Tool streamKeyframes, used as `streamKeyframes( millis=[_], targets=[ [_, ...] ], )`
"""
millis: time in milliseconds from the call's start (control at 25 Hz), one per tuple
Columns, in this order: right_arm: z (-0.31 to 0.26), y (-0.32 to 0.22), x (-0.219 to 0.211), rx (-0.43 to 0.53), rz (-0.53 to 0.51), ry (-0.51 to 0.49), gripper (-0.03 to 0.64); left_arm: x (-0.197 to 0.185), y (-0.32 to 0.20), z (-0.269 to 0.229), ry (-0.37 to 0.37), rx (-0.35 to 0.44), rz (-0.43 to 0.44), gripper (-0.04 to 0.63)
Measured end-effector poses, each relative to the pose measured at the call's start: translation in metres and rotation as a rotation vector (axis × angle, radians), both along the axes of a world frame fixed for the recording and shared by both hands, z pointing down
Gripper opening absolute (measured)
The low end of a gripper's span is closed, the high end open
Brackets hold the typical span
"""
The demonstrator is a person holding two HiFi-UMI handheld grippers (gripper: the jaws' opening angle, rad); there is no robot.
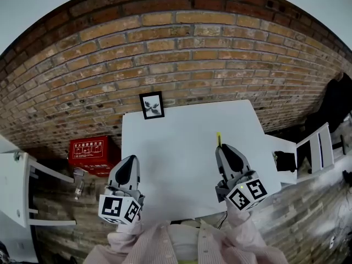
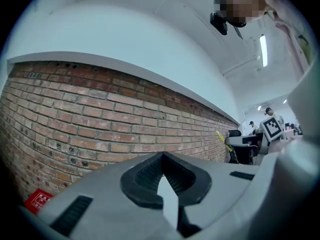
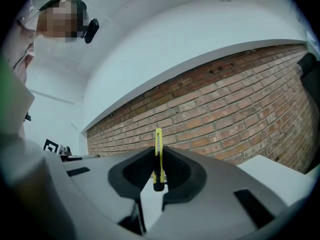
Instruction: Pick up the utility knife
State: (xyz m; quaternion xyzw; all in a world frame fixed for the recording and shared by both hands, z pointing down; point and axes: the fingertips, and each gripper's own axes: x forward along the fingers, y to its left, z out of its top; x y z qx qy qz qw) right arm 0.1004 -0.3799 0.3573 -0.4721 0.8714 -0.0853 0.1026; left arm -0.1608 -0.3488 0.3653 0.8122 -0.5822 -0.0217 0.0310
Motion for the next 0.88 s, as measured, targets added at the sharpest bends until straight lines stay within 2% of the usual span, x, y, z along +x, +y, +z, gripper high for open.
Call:
streamKeyframes(
  millis=[880],
  targets=[
    [0.006,-0.002,0.006,-0.013,0.021,0.012,0.051,-0.007,-0.004,0.013,0.006,-0.038,-0.022,-0.006]
  ],
)
